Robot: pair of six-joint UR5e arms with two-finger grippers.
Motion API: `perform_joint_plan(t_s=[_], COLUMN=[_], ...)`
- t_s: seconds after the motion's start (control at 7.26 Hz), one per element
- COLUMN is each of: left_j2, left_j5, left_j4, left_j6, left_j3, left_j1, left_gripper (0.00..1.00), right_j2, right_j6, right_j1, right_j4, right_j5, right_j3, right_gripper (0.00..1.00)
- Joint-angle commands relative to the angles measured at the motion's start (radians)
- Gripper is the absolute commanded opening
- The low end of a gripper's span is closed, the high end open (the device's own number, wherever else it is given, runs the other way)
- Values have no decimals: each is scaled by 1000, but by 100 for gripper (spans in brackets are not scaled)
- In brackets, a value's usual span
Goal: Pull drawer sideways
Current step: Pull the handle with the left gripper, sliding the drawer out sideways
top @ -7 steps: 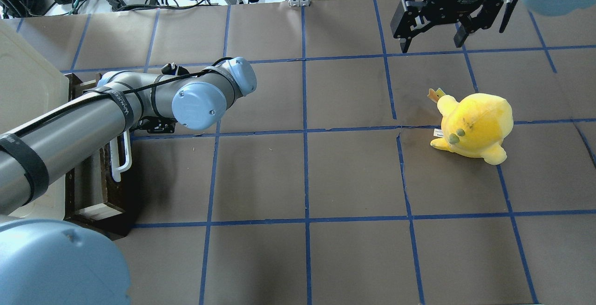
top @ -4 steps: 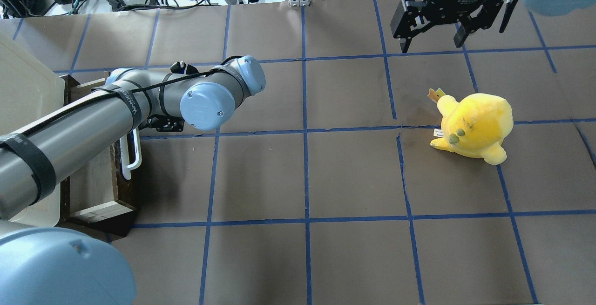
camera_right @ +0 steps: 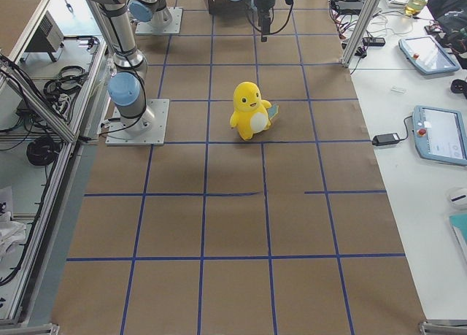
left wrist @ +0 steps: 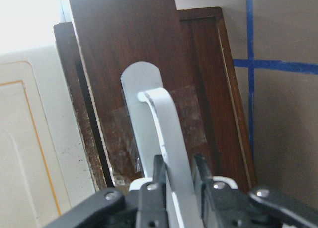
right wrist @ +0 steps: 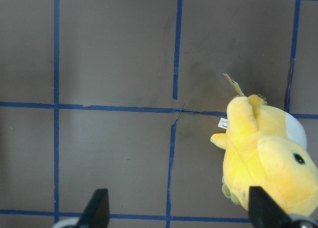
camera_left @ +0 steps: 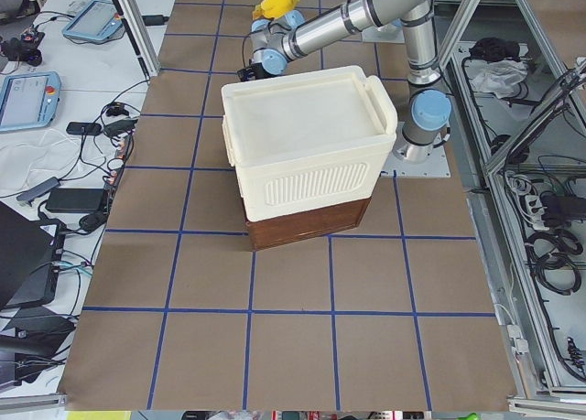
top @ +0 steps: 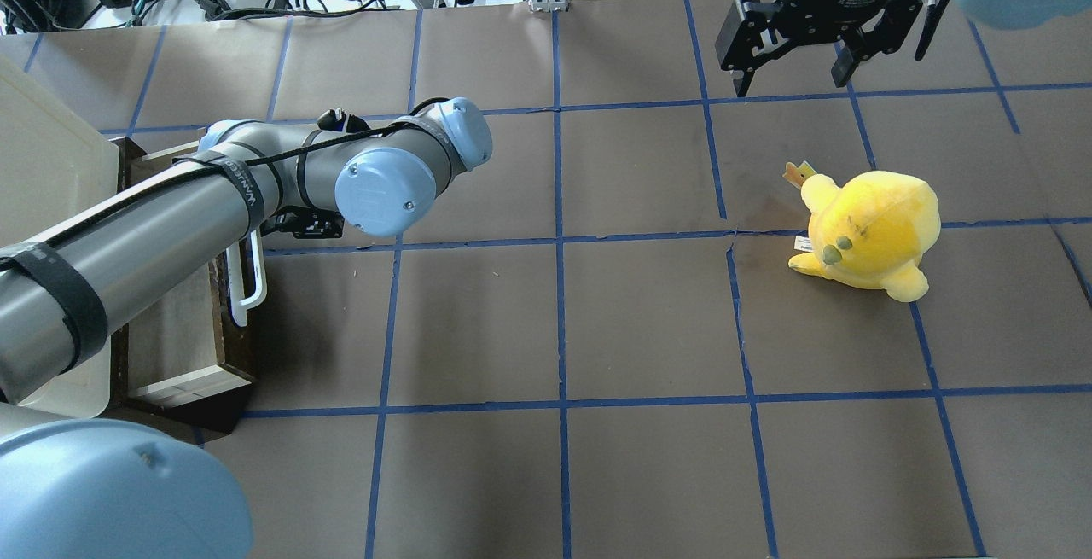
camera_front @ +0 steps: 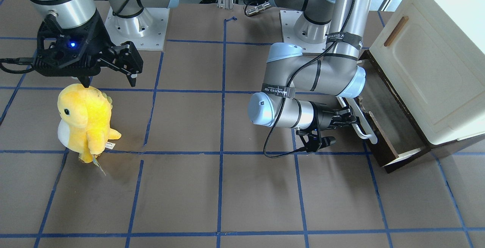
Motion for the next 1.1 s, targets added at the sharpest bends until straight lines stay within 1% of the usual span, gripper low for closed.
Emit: perform_joint_plan(t_s=[0.0, 0.69, 0.83, 0.96], left_j2=[0, -2, -2, -2], left_j5=[-11, -20, -22, -17], left_j4=[0, 1, 1, 1], left_j6=[0, -2, 0, 1], left_j3=[4, 6, 6, 6], left_j1=[-1, -5, -5, -5], left_gripper=[25, 25, 27, 71], right_j2=[0, 0, 0, 0], right_j6=[0, 0, 0, 0], right_j1=[0, 0, 0, 0], right_j4=[0, 0, 0, 0], right_j5=[0, 0, 0, 0], right_j3=[0, 0, 0, 0], right_gripper=[100, 100, 100, 100])
